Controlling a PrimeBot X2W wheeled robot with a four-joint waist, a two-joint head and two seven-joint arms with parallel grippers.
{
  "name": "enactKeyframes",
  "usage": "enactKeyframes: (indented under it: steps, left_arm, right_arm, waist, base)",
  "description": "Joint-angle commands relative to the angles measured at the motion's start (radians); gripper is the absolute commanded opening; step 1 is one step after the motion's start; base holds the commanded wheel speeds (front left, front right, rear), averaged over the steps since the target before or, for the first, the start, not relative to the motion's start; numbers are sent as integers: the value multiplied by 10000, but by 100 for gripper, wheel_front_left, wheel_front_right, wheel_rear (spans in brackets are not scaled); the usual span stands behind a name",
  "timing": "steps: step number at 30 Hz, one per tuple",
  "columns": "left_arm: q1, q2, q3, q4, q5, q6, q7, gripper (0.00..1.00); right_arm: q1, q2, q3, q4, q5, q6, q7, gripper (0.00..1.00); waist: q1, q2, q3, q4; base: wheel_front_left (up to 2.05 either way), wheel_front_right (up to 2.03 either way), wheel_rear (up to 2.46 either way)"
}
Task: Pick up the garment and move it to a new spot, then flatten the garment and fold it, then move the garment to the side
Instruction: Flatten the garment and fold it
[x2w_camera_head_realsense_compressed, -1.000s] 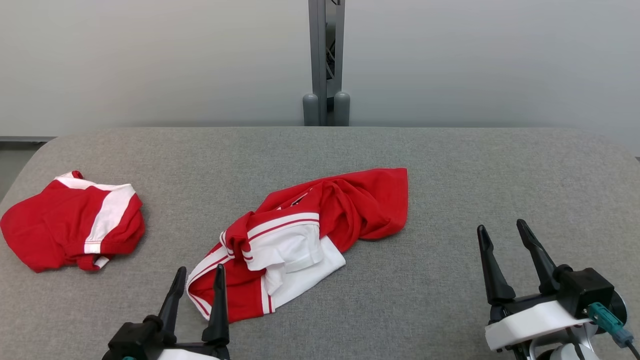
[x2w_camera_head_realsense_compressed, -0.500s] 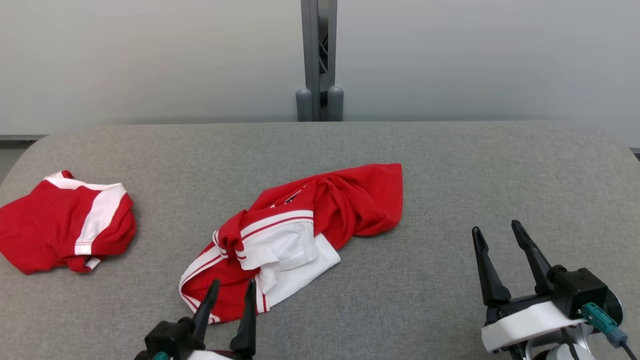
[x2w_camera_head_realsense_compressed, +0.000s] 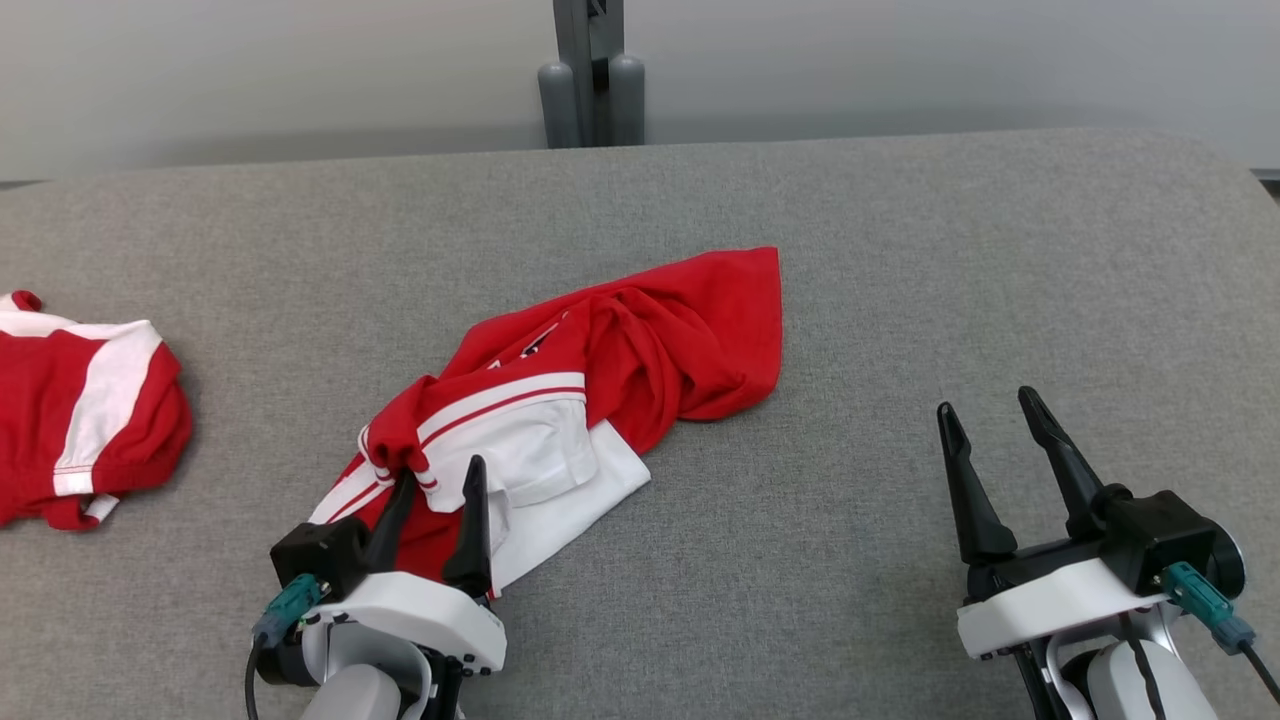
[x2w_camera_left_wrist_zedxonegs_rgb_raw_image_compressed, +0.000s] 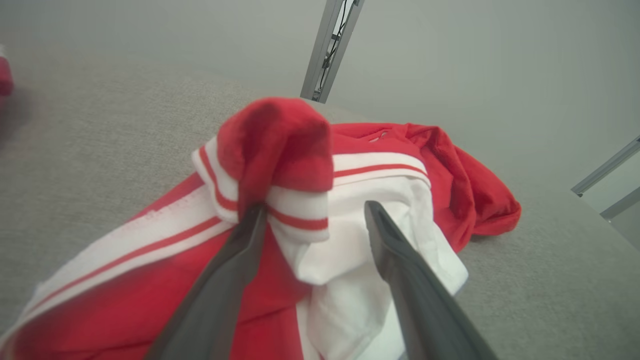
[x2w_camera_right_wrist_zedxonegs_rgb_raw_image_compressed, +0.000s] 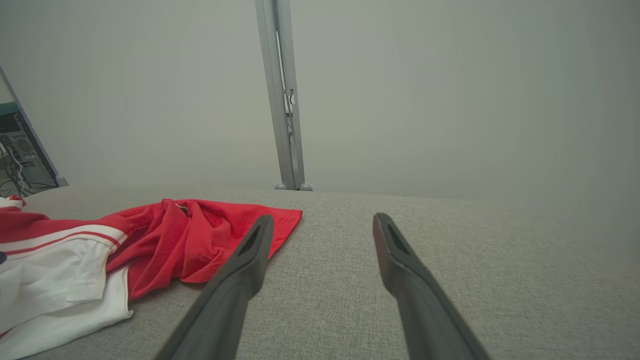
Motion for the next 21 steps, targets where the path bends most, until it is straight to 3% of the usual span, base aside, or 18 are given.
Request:
enactKeyframes:
  steps: [1,5,6,7,12,21]
  left_arm:
    - [-204,36,-21,160,-110,-5,-10,100]
    - [-663,40,-53,724,-336,-163,-10,100]
    - [-762,40,-28,826,-398,-204,-11,55]
    - [-874,45,11,899,-471,-248,-11,0]
    - [-1206,38,244,498,-231,-518,-11,0]
    - [-1330,35,1417,-2424,698,-1255,-11,0]
  right_arm:
    - [-90,-52,-47,-49,-19,1,-48,100]
    - [-200,-52,-65,-58,-38,1,-48,100]
    - [-221,-52,-62,-49,-42,1,-48,100]
    - [-245,-52,-63,-35,-44,1,-48,100]
    - [-376,-52,17,10,18,1,-48,100]
    - [-317,-52,-6,66,281,1,-48,100]
  waist:
    - [0,0,158,-62]
    - [0,0,304,-64]
    - [0,0,327,-62]
    - [0,0,345,-58]
    - [0,0,346,-43]
    - [0,0,-293,-302]
  base:
    - [0,0,0]
    - [0,0,0]
    - [0,0,0]
    - [0,0,0]
    - [0,0,0]
    - [0,0,0]
